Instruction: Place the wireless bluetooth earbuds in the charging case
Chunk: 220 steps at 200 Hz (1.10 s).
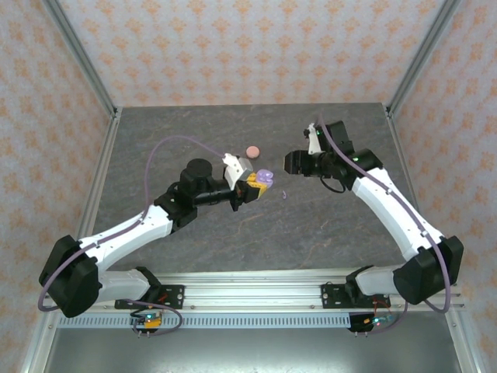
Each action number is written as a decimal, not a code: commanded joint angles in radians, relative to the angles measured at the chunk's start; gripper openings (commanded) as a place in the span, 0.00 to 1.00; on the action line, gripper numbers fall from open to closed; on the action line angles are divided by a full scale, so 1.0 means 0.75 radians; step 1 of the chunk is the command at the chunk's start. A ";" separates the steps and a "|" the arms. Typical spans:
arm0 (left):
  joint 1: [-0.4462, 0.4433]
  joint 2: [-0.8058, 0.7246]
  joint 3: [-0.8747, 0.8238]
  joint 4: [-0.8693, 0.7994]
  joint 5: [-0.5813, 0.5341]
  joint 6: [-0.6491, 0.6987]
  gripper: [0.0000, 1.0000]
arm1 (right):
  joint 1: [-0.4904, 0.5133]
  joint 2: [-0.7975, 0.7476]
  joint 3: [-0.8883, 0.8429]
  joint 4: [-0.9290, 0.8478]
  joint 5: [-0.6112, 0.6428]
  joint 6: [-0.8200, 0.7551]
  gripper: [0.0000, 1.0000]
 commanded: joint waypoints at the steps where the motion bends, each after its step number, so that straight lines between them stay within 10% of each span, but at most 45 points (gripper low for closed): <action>1: -0.007 -0.060 -0.058 0.097 -0.066 -0.020 0.10 | -0.009 0.048 -0.089 -0.019 0.042 0.042 0.59; 126: -0.007 -0.159 -0.273 0.199 -0.123 -0.079 0.10 | -0.003 0.627 0.071 0.057 -0.041 0.029 0.30; 220: -0.007 -0.231 -0.321 0.187 -0.162 -0.103 0.09 | 0.012 0.878 0.251 -0.090 0.190 0.071 0.11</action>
